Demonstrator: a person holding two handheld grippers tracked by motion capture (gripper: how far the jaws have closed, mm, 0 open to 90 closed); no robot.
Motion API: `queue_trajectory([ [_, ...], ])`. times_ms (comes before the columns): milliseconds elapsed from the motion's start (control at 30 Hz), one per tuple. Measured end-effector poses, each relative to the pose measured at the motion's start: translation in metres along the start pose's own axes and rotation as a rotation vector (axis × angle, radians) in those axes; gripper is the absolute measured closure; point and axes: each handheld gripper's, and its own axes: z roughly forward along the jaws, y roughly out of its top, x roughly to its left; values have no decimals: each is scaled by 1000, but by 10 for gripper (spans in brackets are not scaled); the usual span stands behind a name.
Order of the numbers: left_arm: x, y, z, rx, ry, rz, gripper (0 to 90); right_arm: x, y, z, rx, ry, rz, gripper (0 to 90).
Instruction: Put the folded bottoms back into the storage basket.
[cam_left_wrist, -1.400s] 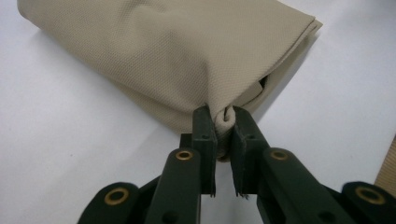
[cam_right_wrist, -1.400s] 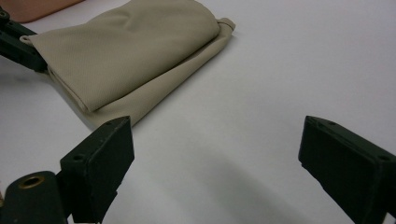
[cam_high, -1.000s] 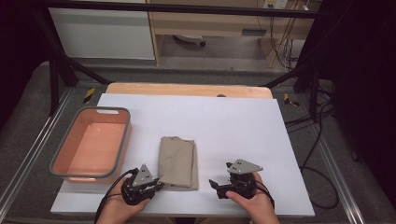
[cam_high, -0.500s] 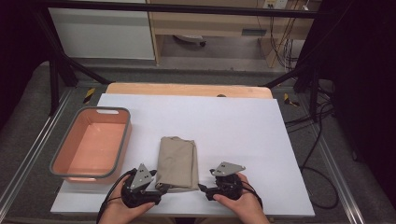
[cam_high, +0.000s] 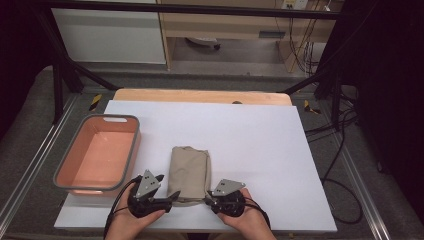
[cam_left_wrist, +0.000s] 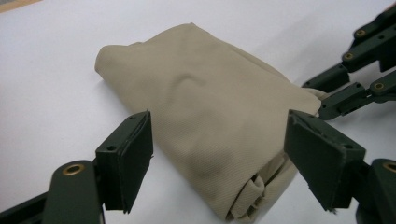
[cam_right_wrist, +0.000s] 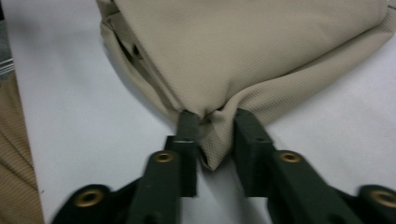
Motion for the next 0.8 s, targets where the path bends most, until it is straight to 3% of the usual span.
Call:
queue_trajectory([
  [133,-1,0,0,-1,2,4,236,1,-1,-3,1,7,-10,854],
  [500,-2,5,3,-3,7,19,213,11,-7,-12,8,24,-16,870],
  [633,-2,19,11,7,9,35,192,12,-10,-17,11,25,-9,871],
  [800,4,51,28,4,13,50,159,15,-15,-21,16,20,1,871],
])
